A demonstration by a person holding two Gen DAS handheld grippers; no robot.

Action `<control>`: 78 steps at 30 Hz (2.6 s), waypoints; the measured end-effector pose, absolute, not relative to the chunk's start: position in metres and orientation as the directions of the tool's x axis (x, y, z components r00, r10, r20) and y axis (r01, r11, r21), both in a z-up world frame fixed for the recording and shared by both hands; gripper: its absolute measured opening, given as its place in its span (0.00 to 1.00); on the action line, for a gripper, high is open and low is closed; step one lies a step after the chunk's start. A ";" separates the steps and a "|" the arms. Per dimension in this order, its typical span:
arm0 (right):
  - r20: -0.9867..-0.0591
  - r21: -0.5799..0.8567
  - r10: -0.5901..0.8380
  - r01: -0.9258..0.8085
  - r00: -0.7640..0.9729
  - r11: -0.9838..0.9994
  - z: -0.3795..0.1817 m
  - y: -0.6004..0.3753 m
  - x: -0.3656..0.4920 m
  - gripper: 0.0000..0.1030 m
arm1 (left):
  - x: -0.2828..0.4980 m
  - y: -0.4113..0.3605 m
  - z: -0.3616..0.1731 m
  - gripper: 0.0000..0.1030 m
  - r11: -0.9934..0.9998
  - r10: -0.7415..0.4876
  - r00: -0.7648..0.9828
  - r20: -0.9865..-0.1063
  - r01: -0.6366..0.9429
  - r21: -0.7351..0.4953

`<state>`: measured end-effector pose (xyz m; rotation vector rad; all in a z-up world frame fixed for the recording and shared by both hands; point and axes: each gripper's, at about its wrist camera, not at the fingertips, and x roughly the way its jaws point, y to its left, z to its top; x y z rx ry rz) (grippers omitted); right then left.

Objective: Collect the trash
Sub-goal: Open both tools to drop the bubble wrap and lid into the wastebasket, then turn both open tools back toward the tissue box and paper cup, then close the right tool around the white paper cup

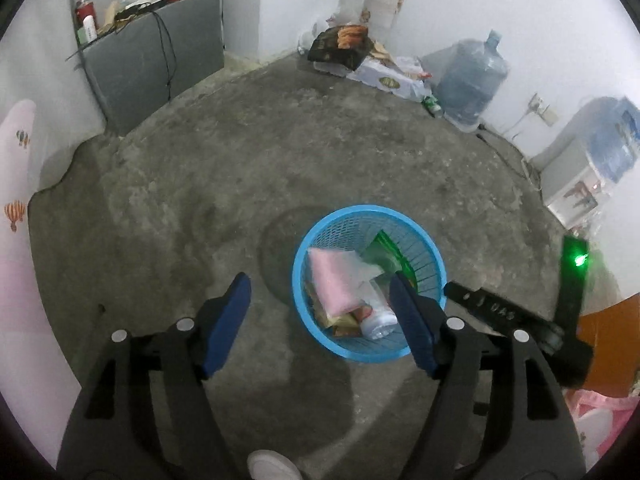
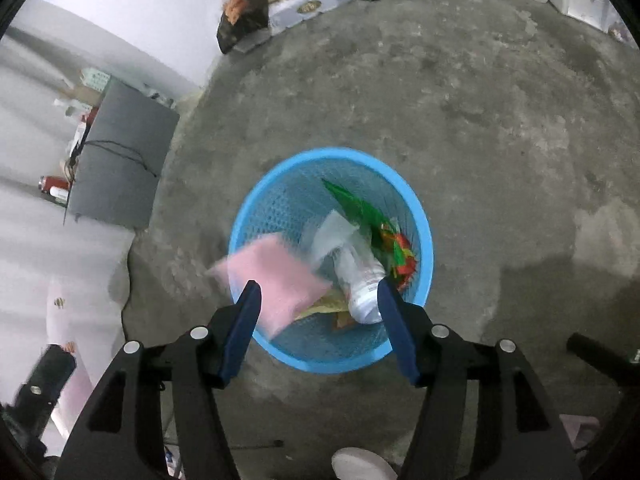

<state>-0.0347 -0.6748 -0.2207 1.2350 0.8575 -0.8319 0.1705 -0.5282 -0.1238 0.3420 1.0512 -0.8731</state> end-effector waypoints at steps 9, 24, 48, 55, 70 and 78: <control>-0.876 0.453 -0.078 0.867 0.476 0.205 -0.197 -0.652 -0.049 0.58 | 0.177 -0.462 -0.072 0.70 0.616 -0.495 0.246 -0.833 0.776 -0.137; -0.779 0.465 -0.036 0.616 0.625 0.636 -0.025 -0.563 0.064 0.71 | 0.239 -0.112 0.010 0.81 0.885 -0.456 0.553 -0.697 0.362 -0.292; -0.750 0.501 0.367 0.110 0.551 0.859 0.069 -0.225 0.407 0.81 | 0.356 0.136 -0.081 0.87 0.749 -0.314 0.527 -0.790 -0.373 -0.547; -0.791 0.477 0.330 0.181 0.515 0.860 0.047 -0.219 0.438 0.81 | 0.375 0.124 -0.080 0.87 0.845 -0.198 0.518 -0.832 -0.340 -0.413; -0.850 0.477 0.410 0.152 0.331 0.866 -0.013 -0.154 0.532 0.81 | 0.381 0.097 -0.084 0.88 0.977 -0.147 0.536 -0.831 -0.054 -0.207; -0.901 0.389 0.357 0.094 0.246 0.917 -0.035 -0.131 0.535 0.57 | 0.375 0.100 -0.084 0.87 0.979 -0.182 0.523 -0.833 0.012 -0.206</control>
